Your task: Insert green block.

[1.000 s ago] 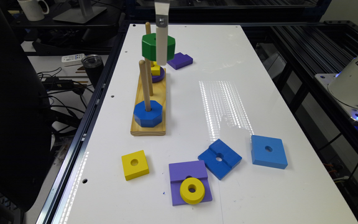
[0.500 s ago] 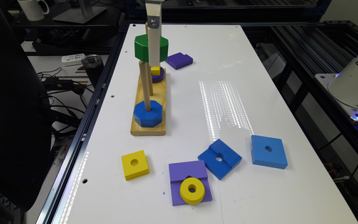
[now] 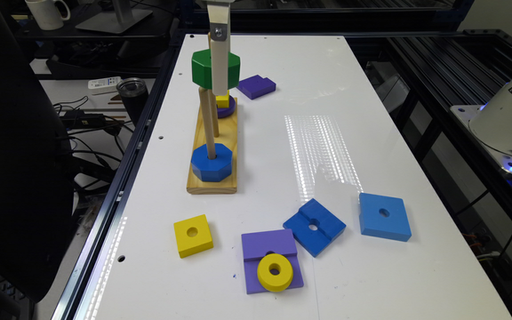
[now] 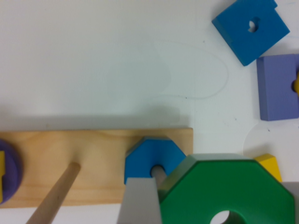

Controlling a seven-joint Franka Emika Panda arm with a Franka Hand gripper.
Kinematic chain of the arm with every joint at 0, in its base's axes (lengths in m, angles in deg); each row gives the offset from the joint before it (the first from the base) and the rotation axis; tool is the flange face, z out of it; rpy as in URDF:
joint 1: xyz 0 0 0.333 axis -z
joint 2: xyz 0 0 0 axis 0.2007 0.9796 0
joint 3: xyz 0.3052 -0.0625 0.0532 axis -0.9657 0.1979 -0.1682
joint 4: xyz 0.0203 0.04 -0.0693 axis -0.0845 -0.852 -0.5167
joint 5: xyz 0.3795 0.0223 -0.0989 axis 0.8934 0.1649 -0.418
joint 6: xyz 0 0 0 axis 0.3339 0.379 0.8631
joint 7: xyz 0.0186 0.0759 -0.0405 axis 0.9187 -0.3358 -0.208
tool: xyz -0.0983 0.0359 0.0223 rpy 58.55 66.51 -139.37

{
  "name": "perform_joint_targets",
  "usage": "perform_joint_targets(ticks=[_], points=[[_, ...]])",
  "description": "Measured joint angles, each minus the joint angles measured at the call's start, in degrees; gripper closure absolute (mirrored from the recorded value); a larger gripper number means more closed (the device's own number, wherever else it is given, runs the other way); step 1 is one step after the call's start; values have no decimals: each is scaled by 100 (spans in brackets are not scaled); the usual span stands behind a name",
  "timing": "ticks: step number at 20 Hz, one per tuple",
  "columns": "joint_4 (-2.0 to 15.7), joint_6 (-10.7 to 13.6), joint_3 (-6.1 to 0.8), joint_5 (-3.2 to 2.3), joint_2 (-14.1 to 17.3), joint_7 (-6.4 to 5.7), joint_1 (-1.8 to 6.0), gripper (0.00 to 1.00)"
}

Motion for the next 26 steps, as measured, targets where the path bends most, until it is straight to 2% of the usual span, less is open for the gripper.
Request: perform_joint_targets(ticks=[12, 16, 21, 26], points=[[-22, -8, 2, 2, 1, 4, 6, 100], [-15, -44, 55, 4, 2, 148, 122, 100], [-12, -92, 35, 4, 8, 160, 144, 100], [17, -228, -47, 6, 79, 126, 138, 100]])
